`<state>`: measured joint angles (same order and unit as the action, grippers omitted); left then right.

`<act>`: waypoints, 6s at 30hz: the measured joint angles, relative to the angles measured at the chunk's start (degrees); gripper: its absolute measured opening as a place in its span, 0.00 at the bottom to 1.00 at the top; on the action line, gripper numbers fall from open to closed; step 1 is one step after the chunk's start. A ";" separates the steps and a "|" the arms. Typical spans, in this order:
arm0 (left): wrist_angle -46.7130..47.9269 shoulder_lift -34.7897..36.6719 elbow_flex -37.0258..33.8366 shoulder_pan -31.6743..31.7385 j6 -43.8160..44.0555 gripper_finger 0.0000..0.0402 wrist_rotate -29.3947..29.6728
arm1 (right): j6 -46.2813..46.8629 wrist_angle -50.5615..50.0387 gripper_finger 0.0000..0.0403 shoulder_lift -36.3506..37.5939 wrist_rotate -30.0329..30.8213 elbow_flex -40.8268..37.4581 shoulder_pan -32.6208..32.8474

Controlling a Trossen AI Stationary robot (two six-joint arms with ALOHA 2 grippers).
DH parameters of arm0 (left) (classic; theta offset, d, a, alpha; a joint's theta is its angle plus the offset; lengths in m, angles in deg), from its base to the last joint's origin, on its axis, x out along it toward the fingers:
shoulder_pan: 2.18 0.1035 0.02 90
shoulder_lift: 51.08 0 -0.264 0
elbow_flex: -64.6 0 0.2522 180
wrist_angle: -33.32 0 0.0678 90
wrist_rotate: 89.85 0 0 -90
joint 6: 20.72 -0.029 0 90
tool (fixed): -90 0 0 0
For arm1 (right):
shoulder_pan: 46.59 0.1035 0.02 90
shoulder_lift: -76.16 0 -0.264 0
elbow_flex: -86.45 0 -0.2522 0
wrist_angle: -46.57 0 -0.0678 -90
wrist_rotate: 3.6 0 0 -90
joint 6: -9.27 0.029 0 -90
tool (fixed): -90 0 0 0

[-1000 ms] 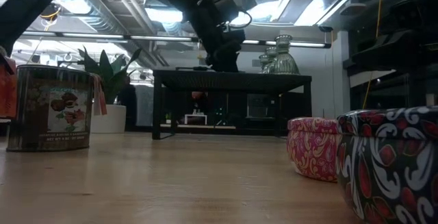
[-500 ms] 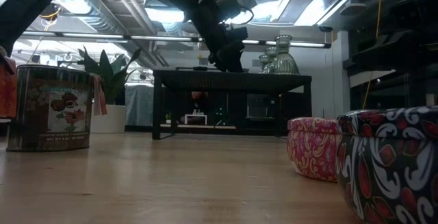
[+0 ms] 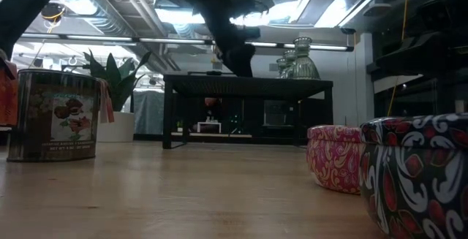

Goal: Pick & Place candle stick holders
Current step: Put the blue scented candle on the shelf, then put the pink scented candle on the shelf

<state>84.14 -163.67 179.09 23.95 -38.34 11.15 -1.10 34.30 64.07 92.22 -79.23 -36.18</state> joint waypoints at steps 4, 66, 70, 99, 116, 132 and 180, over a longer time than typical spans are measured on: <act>3.96 4.00 0.00 -1.25 0.51 0.86 -2.50 | 0.00 0.01 0.01 0.01 -0.02 0.00 0.02; 0.72 14.83 -24.04 -43.12 21.00 0.86 -15.01 | 0.00 0.00 0.01 0.00 0.00 0.00 0.02; -5.38 14.83 -24.04 -44.81 13.30 0.86 -12.70 | 0.00 0.01 0.01 0.00 0.00 0.00 0.02; -17.55 9.51 -19.39 -43.72 -2.60 0.79 -11.12 | 0.00 0.01 0.01 0.01 0.00 0.00 0.00; -14.66 -10.10 -3.06 -42.55 -6.60 0.79 -14.38 | 0.00 0.02 0.01 0.02 -0.21 0.02 0.01; -14.51 -15.30 -3.13 -42.23 -0.20 0.96 -18.68 | 0.00 0.00 0.01 0.01 -0.04 0.02 0.00; -13.34 -17.03 -3.17 -41.70 7.63 0.73 -17.67 | 0.00 0.00 0.01 0.00 -0.02 0.02 0.00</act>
<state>70.81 -180.70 175.92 -17.75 -30.71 -6.52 -1.10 34.30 64.07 92.20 -79.21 -36.18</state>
